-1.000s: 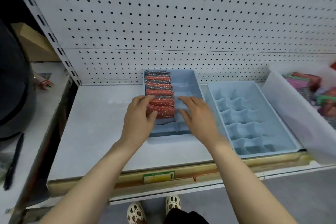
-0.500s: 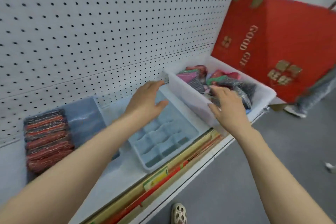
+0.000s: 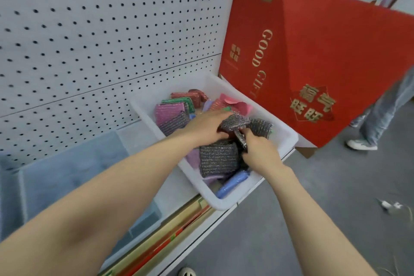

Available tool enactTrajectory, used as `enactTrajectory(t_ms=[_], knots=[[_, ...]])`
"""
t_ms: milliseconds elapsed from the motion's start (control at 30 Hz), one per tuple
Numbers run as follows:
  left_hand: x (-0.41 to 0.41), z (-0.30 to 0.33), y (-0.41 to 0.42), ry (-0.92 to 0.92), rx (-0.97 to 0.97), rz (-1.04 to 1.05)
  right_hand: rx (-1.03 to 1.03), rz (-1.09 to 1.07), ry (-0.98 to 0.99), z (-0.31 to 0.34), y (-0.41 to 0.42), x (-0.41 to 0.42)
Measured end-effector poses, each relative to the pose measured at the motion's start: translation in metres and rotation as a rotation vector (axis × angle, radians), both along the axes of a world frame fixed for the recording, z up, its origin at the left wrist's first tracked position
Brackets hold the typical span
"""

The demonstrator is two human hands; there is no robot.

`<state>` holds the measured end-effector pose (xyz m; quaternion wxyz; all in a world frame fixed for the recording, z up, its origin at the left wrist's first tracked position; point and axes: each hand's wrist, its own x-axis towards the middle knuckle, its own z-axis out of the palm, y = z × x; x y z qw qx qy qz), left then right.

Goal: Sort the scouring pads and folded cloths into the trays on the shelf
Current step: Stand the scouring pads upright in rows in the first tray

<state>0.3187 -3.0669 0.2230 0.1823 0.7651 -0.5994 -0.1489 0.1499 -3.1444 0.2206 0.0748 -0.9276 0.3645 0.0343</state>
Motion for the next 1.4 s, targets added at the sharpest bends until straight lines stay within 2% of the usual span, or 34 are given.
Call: enactTrajectory(t_ms=[133,200,267,333,400,433,533,600,700,767,900,967,1033,1133,1200,1233,1333,1400], knots=[[-0.009,0.001,-0.013,0.079,-0.190,0.146,0.053,-0.069,-0.176,0.009,-0.014,-0.009],[-0.008,0.011,-0.011,0.157,-0.310,0.276,0.053,-0.097,-0.441,0.025,-0.018,-0.014],[-0.005,0.019,-0.004,0.351,-0.405,0.377,0.170,-0.128,-0.755,0.044,-0.019,-0.007],[-0.002,0.025,0.004,0.648,-0.439,0.414,0.384,-0.134,-0.903,0.052,-0.018,0.012],[-0.002,0.026,0.012,0.951,-0.437,0.447,0.496,-0.090,-0.853,0.049,-0.013,0.034],[-0.002,0.025,0.017,0.980,-0.443,0.466,0.511,-0.063,-0.804,0.045,-0.011,0.044],[0.006,0.021,0.037,0.762,-0.519,0.578,0.541,-0.010,-0.637,0.037,-0.003,0.056],[0.015,0.018,0.053,0.734,-0.575,0.666,0.516,0.083,-0.434,0.032,-0.001,0.049],[0.022,0.014,0.072,0.767,-0.625,0.736,0.237,0.243,0.021,0.017,0.004,0.034],[0.021,0.013,0.079,0.787,-0.634,0.734,0.122,0.251,0.086,0.006,0.007,0.030],[0.016,0.005,0.088,0.775,-0.608,0.732,0.141,0.238,0.008,0.001,0.008,0.030],[0.016,0.000,0.092,0.733,-0.599,0.729,0.188,0.160,-0.074,0.006,0.005,0.029],[0.016,-0.002,0.096,0.698,-0.603,0.723,0.366,0.026,-0.271,0.019,-0.001,0.028],[0.015,-0.002,0.093,0.688,-0.597,0.741,0.759,-0.101,-0.679,0.041,-0.004,0.031],[0.010,0.002,0.088,0.767,-0.577,0.748,0.935,-0.129,-0.798,0.047,0.001,0.043],[0.007,0.006,0.085,0.860,-0.576,0.741,0.960,-0.137,-0.815,0.045,0.005,0.050],[-0.004,0.020,0.078,1.255,-0.598,0.677,0.873,-0.123,-0.805,0.037,0.015,0.070],[-0.008,0.022,0.077,1.263,-0.606,0.664,0.820,-0.061,-0.749,0.031,0.020,0.076]])
